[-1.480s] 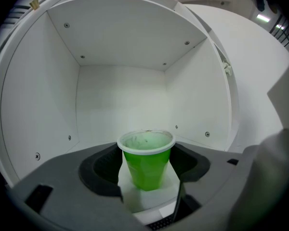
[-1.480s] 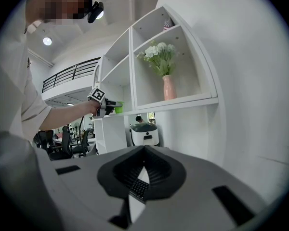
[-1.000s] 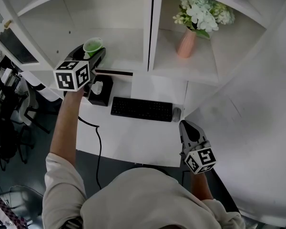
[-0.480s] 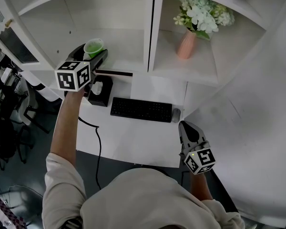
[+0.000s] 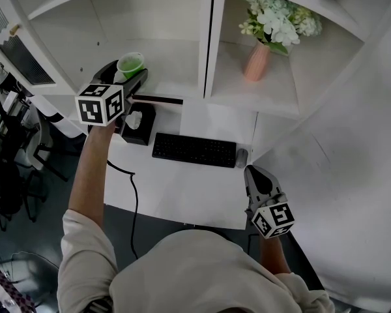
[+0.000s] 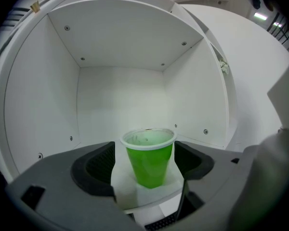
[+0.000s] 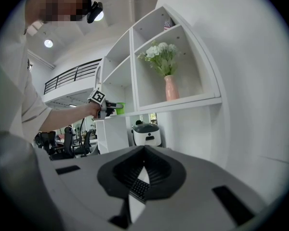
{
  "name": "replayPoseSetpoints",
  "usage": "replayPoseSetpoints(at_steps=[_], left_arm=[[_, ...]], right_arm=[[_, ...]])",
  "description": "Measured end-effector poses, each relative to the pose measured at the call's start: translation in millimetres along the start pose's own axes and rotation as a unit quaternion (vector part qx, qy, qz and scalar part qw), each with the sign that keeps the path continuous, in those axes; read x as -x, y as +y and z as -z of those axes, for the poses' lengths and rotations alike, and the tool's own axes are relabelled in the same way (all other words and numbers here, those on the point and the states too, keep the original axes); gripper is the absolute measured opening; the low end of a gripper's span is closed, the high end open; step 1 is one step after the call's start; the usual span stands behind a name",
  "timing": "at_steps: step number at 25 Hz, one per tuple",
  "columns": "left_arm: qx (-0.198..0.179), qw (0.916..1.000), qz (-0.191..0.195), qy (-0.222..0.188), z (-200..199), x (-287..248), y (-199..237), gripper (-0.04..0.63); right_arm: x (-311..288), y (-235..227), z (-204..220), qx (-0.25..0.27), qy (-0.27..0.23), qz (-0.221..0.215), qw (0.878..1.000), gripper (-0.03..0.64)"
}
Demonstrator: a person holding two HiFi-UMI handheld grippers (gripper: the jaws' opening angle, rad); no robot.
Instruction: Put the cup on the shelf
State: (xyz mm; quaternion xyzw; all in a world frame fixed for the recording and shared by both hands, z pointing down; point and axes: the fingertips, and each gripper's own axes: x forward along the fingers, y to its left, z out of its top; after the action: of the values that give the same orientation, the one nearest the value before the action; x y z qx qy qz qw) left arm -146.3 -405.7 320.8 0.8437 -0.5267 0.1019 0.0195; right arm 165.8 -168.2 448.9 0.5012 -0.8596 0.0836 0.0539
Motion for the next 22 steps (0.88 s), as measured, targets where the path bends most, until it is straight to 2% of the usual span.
replayPoseSetpoints(at_steps=[15, 20, 22], left_arm=[[-0.003, 0.9999, -0.01, -0.011, -2, 51, -1, 0.367], [-0.006, 0.9995, -0.015, -0.028, -5, 83, -3, 0.254], [-0.008, 0.9993, -0.018, -0.033, -5, 97, -3, 0.236]], right_arm=[[-2, 27, -8, 0.01, -0.008, -0.029, 0.999, 0.005], [-5, 41, -13, 0.017, -0.012, -0.044, 0.999, 0.005], [-6, 48, -14, 0.02, -0.013, -0.051, 0.998, 0.005]])
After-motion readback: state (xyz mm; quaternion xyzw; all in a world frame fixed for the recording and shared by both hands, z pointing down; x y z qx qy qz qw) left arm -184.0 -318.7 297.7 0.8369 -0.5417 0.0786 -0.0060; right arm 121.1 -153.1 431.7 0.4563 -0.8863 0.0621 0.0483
